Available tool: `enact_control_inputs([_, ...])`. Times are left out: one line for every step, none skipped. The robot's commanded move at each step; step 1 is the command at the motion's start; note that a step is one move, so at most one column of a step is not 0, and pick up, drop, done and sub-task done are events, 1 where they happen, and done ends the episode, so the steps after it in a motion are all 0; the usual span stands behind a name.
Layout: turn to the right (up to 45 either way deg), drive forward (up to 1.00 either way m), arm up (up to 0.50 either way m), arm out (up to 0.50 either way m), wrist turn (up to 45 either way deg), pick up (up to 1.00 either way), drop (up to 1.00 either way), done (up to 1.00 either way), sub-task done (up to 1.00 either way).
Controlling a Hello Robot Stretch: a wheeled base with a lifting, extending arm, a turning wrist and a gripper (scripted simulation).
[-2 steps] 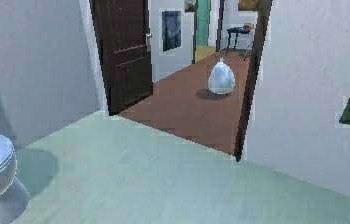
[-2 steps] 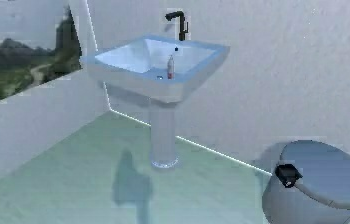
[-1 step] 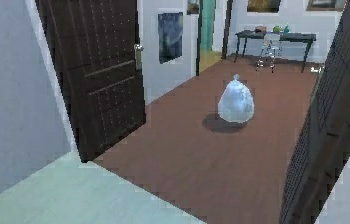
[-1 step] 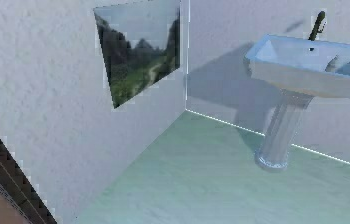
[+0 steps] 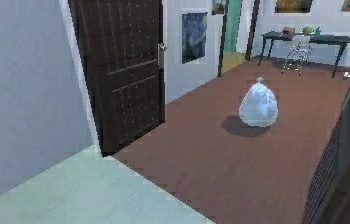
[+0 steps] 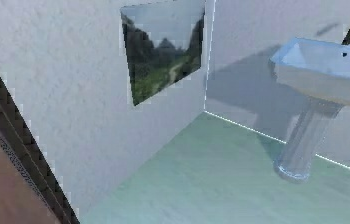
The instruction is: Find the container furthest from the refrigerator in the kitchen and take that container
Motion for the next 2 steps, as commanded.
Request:
enact_control_inputs([0.0, 0.50, 0.00, 0.00, 0.0, 0.00, 0.00, 0.00, 0.00])
enact_control_inputs([30.0, 0.00, 0.00, 0.00, 0.0, 0.00, 0.00, 0.00, 0.00])
